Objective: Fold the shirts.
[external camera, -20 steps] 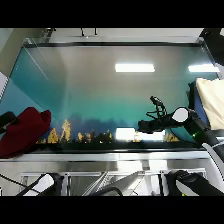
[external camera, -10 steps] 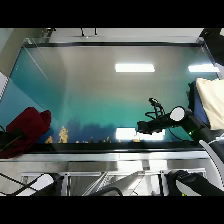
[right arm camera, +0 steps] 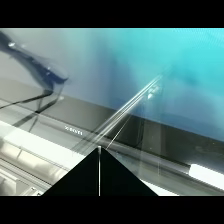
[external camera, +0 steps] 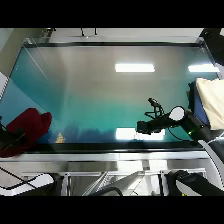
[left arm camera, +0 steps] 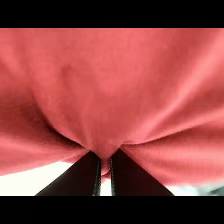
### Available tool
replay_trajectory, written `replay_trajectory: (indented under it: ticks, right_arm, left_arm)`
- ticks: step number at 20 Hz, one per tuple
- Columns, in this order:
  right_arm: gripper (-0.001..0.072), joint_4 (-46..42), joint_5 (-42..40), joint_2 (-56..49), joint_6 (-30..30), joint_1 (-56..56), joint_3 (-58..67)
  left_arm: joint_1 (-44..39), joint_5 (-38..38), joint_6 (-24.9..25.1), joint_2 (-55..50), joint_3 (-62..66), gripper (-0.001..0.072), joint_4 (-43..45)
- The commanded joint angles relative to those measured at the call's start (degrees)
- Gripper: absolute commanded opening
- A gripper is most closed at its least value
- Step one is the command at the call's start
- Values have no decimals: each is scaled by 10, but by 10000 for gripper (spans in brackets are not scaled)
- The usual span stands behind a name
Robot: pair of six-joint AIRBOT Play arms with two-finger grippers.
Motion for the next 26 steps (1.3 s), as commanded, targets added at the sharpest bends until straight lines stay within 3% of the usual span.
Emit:
replay_trajectory:
  ticks: [1, 5, 9, 11, 16, 19, 23, 24, 25, 26]
  right_arm:
    - [17, 4, 0, 0, 0, 0, 0]
    - [17, 4, 0, 0, -54, 0, 0]
    - [16, 4, 1, 1, -92, -1, 28]
    - [16, 3, 15, 1, -134, -1, 55]
    - [17, 1, 13, 0, -133, -1, 83]
    - [18, 2, 14, 1, -133, -1, 83]
    - [24, 4, 14, 1, -132, -1, 83]
    - [25, 4, 14, 1, -132, -1, 84]
    - [39, 4, 13, 0, -132, -1, 84]
    - [187, 4, 13, -1, -122, -1, 84]
  left_arm:
    - [-24, -21, 18, 30, 67, 11, -124]
    - [-127, -25, 31, 106, 134, 11, -278]
    - [-312, -2, 32, 169, 137, 11, -369]
    - [-414, 32, 32, 189, 125, 11, -366]
    - [-596, 111, 27, 169, 63, 11, -332]
    - [-640, 111, 27, 106, 52, 11, -333]
    - [-641, 77, 27, 38, 97, 19, -332]
    - [-636, 59, 28, 29, 110, 295, -332]
    - [-628, 38, 27, 21, 124, 709, -332]
    - [-619, 14, 28, 17, 135, 700, -330]
